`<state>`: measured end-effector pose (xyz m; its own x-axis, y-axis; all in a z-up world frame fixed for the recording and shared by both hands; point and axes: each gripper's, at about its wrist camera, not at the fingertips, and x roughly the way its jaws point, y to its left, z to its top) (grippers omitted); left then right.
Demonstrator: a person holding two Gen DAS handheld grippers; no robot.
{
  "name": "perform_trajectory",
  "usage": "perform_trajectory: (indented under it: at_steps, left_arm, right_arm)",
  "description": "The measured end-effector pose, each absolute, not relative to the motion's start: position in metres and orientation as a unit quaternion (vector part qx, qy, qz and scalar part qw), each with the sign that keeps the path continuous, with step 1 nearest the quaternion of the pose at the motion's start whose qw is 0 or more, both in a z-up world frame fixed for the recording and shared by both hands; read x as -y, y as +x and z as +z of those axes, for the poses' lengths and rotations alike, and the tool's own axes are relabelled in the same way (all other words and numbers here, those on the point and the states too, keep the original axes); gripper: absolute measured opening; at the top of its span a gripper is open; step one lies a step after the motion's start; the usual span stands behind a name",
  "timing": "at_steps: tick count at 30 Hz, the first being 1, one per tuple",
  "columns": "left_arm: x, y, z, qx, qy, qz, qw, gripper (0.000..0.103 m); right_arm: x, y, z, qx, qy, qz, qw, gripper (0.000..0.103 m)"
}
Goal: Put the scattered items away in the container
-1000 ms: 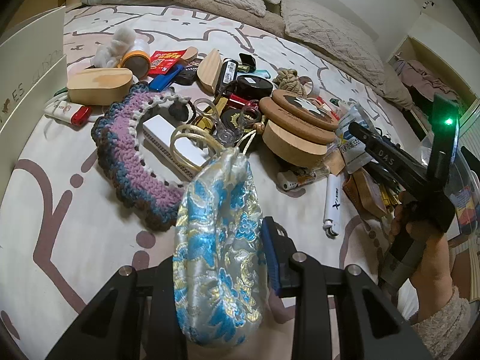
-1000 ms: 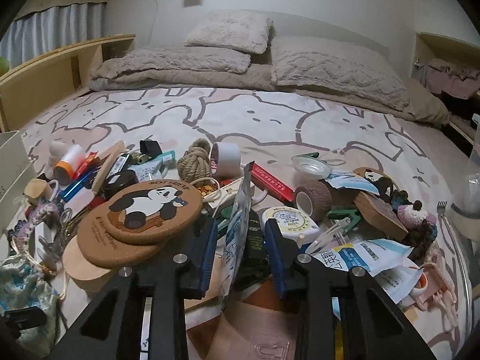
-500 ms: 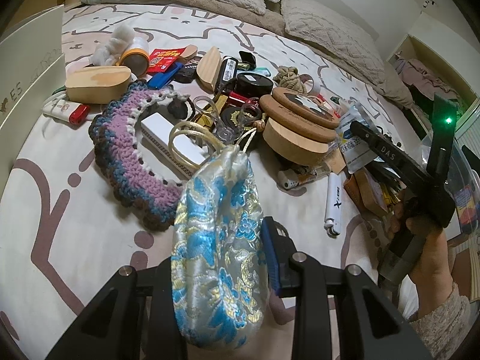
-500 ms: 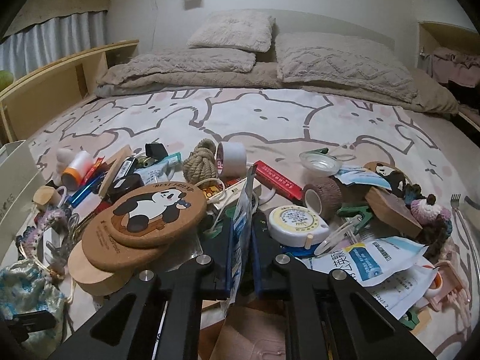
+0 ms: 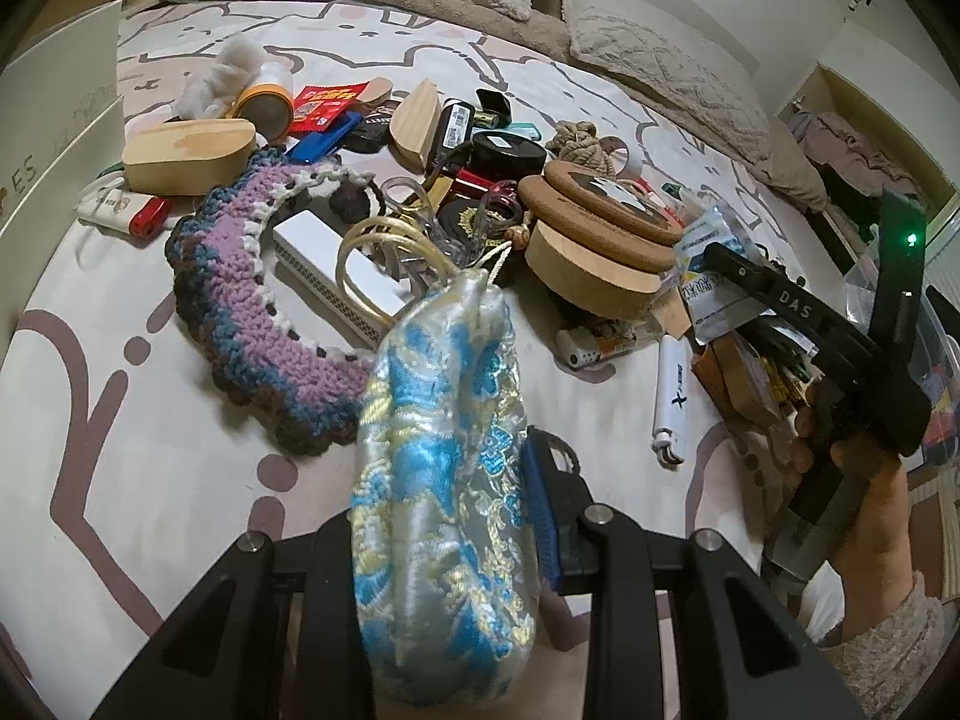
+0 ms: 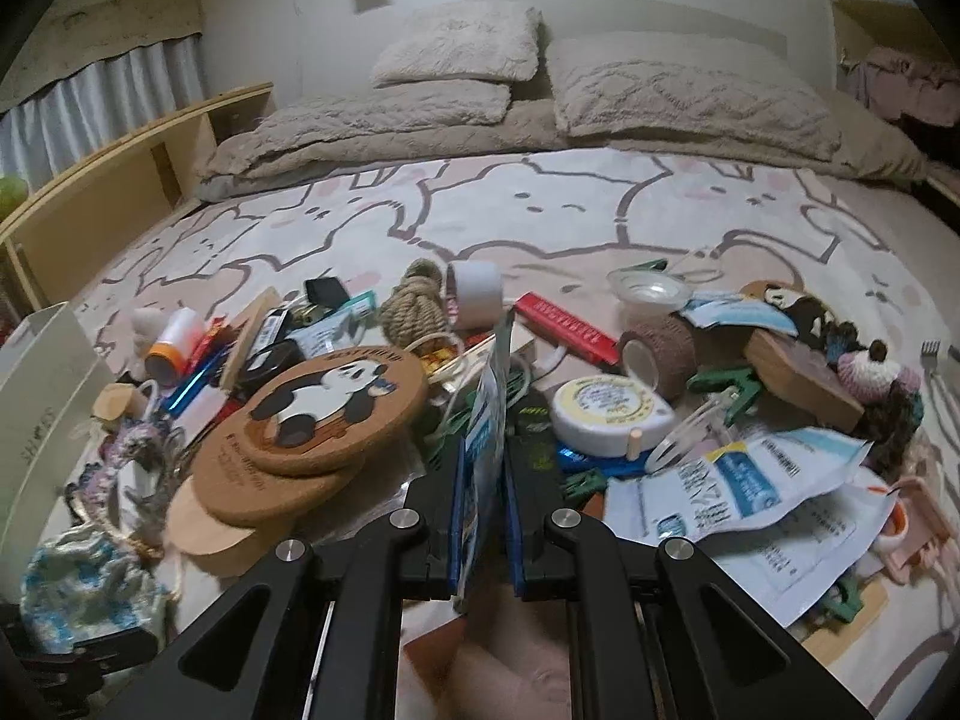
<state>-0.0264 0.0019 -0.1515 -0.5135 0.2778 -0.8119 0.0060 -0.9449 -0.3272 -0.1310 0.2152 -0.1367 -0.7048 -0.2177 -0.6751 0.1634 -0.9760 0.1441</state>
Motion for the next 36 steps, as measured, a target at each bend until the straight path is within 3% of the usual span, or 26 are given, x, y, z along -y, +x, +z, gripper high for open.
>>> perform_trajectory:
  at_steps: [5, 12, 18, 36]
  left_arm:
    - [-0.004, -0.026, -0.153, 0.143, -0.487, 0.857, 0.084, 0.023]
    - [-0.005, -0.026, -0.155, 0.152, -0.487, 0.856, 0.084, 0.021]
    - [-0.002, -0.027, -0.157, 0.172, -0.49, 0.849, 0.093, 0.011]
    - [0.001, -0.024, -0.139, 0.192, -0.472, 0.853, 0.113, 0.006]
  right_arm:
    - [-0.208, -0.129, -0.138, 0.022, 0.377, -0.92, 0.105, 0.012]
    - [-0.21, -0.131, -0.143, 0.027, 0.398, -0.911, 0.103, 0.013]
    - [-0.202, -0.134, -0.153, 0.011, 0.412, -0.905, 0.106, 0.016]
    - [-0.214, -0.125, -0.135, 0.056, 0.393, -0.912, 0.099, 0.012]
